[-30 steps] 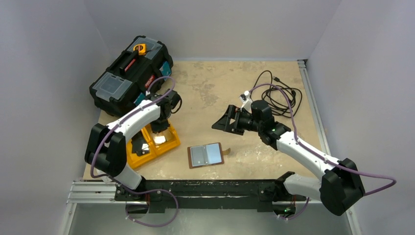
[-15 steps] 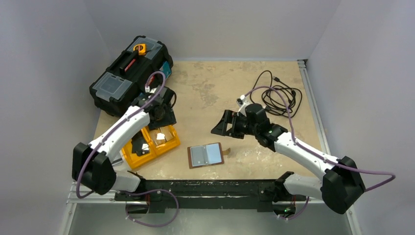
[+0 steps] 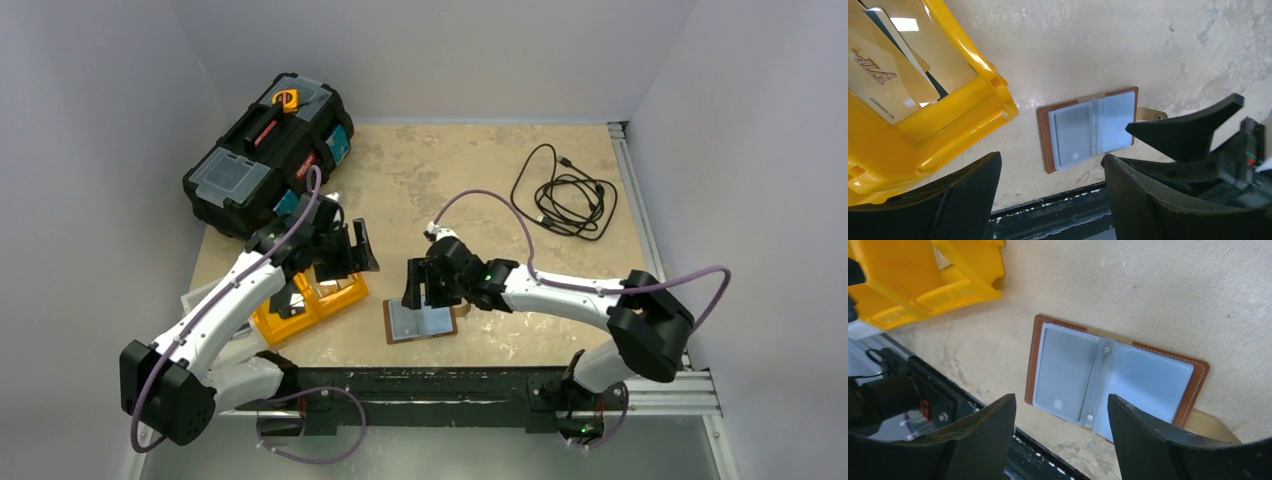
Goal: Take the credit cards out of the card holder
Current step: Place the credit card in the storage box, then remove the credit card from the card holder.
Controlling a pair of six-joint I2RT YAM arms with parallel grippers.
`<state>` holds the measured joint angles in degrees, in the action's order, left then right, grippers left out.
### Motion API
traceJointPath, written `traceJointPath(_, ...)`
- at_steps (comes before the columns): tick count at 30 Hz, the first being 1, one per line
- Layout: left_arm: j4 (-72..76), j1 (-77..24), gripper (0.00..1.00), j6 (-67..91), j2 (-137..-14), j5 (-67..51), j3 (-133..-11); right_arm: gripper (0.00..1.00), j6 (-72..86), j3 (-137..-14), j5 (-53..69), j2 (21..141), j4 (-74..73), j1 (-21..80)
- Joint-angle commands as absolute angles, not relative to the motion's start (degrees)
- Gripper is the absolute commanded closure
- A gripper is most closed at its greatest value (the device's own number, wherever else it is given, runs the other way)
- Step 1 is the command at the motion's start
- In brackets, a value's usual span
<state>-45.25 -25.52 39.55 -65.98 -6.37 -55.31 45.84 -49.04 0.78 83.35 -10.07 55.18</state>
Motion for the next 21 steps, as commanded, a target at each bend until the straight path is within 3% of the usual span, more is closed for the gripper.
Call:
traceJointPath(1,-43.07,-25.31,0.25,38.41,-62.94,-11.02,-53.83,0.36,46.35,-54.57,-7.2,87.18,-13.09,58.65)
traceJointPath(21,-43.3,-25.31,0.24,38.4,-58.59,-12.43,-48.45,0.49,48.39,-61.67,-13.5,101.77,-19.56,64.12)
